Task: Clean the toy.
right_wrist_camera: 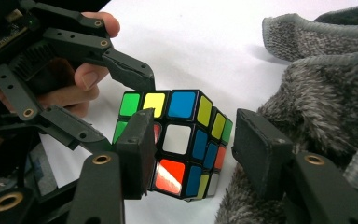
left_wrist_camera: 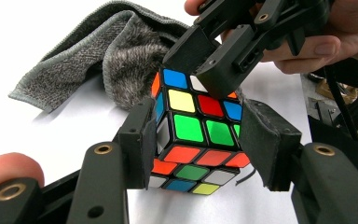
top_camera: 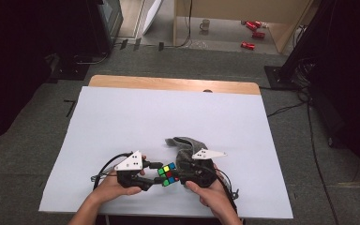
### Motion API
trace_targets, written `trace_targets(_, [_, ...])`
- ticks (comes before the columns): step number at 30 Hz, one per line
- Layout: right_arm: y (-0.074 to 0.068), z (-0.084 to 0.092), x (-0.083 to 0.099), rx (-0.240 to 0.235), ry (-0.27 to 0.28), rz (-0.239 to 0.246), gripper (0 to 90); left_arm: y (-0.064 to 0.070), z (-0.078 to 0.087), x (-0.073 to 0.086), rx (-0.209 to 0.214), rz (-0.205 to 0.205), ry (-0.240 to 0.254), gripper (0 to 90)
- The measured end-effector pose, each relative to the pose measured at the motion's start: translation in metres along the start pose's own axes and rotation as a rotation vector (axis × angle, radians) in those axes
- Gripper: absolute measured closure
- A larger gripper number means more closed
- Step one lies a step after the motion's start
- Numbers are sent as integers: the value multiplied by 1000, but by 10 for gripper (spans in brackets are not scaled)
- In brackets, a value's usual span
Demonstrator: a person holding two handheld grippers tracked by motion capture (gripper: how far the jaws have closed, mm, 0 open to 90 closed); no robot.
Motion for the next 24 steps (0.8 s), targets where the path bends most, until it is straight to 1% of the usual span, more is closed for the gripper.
trace_targets(1, [-1, 0, 0, -11, -3, 3, 542, 0, 0, 0, 2, 3, 1, 477])
trace_targets(2, [-2, 0, 0, -11, -4, 9, 550, 0, 0, 0, 2, 5, -1, 476])
trace_targets(4, [-2, 0, 1, -12, -7, 11, 551, -1, 0, 0, 3, 8, -3, 470])
trace_targets(5, [-1, 0, 1, -8, -8, 11, 550, -1, -1, 1, 2, 11, -5, 444])
trace_targets(6, [-1, 0, 1, -8, -8, 11, 550, -2, -1, 1, 0, 18, -6, 444])
trace_targets(7, [1, 1, 1, -9, -8, 0, 551, -5, -1, 1, -14, 29, -7, 415])
trace_targets(10, [3, 1, 1, -12, -9, -10, 563, -6, 0, 2, -14, 37, -9, 377])
trace_targets(11, [4, 2, 1, -12, -8, -16, 584, -5, 0, 6, -2, 41, -24, 351])
trace_targets(12, [4, 2, 1, -16, -7, -19, 600, -4, -2, 9, -1, 36, -43, 334])
trace_targets(13, [5, 3, 1, -17, -4, -22, 614, -2, -3, 11, -4, 29, -44, 295])
trace_targets(14, [5, 3, 1, -17, -4, -22, 614, -2, -3, 11, -4, 29, -44, 276])
trace_targets(15, [4, 3, 1, -24, -5, -21, 652, -1, -3, 10, 8, 42, -46, 248])
trace_targets(16, [4, 3, 1, -24, -5, -21, 652, -1, -3, 10, 8, 42, -46, 220])
trace_targets(17, [4, 3, 1, -34, -7, -19, 683, -2, -4, 10, 2, 45, -52, 183])
trace_targets(18, [4, 3, 1, -34, -7, -19, 683, -2, -5, 11, -3, 50, -61, 183])
trace_targets(19, [2, 4, 1, -42, -10, -19, 703, -3, -10, 15, -27, 47, -100, 157])
trace_targets(20, [2, 4, 1, -42, -10, -19, 703, -3, -10, 15, -27, 47, -100, 145])
trace_targets(21, [2, 4, 1, -46, -12, -14, 719, -4, -15, 20, -53, 37, -141, 140])
trace_targets(23, [1, 4, 2, -53, -15, -12, 729, -6, -19, 20, -81, 37, -156, 139])
trace_targets(24, [1, 4, 2, -53, -15, -12, 729, -6, -19, 20, -81, 37, -156, 140])
Point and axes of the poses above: each handheld gripper's, and its own axes: z roughly backward along the jaws, x roughly out of its underside, y roughly to its right, the point moved 8 cm from there along -z, roughly forward along the jaws, and after that the axes turned 7 degrees about -y, right-handed, at the moved point
